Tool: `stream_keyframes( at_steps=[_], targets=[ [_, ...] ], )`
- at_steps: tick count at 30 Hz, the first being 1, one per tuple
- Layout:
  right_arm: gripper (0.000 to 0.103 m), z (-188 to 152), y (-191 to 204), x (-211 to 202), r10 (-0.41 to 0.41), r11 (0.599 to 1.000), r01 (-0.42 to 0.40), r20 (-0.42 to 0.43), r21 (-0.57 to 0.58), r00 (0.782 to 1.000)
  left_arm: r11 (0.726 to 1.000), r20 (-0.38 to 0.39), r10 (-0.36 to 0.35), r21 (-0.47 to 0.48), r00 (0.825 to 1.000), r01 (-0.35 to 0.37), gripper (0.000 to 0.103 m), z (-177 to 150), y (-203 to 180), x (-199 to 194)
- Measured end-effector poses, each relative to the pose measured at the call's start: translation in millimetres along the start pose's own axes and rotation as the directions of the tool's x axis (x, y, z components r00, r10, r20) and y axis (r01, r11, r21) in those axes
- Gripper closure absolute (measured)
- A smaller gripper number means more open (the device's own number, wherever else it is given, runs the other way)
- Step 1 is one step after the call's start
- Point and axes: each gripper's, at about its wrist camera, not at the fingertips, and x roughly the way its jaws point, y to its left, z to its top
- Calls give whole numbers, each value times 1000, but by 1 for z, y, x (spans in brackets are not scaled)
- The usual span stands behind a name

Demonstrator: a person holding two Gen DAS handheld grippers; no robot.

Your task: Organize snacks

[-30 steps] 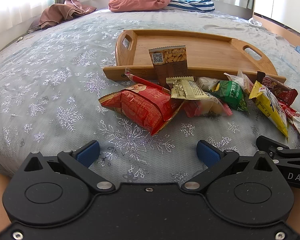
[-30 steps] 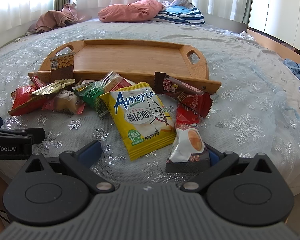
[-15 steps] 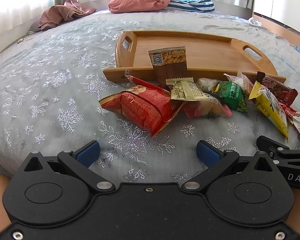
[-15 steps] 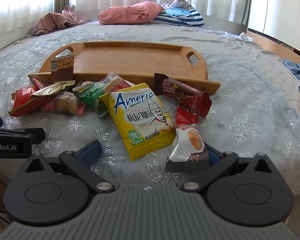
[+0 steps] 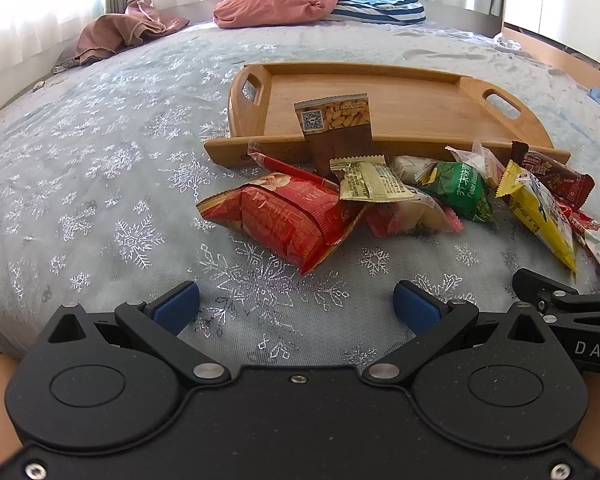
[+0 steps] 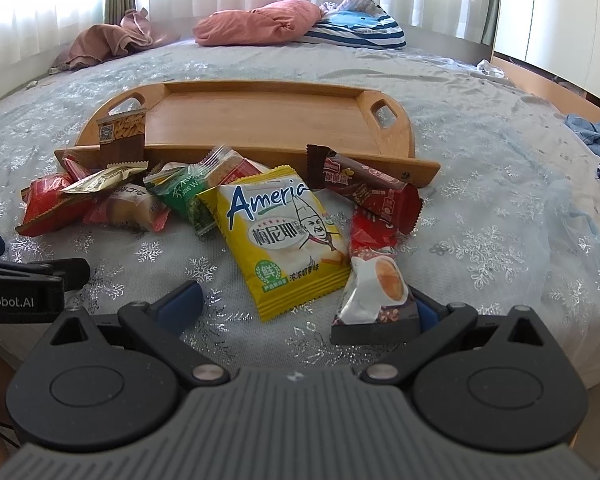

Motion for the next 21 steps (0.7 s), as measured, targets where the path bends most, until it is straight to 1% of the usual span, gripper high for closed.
stream_keyframes(
  at_steps=[4,9,13,21],
  targets=[
    [0,-1,4,0,-14,1000,14,8,-18,1000,1000,2,-1,9,1000,1,0,0,0,0],
    [0,-3,-1,0,8,1000,-8,13,2,1000,1000,-2,-8,-2,1000,8,0,0,3,0],
    [0,-2,-1,1,7,1000,-7,9,-10,1000,1000,2,-5,-1,1000,5,0,0,3,0],
    [0,0,-4,-1,30,999,-30,8,-25,1000,1000,4,-9,-2,1000,9,0,0,3,0]
  ],
)
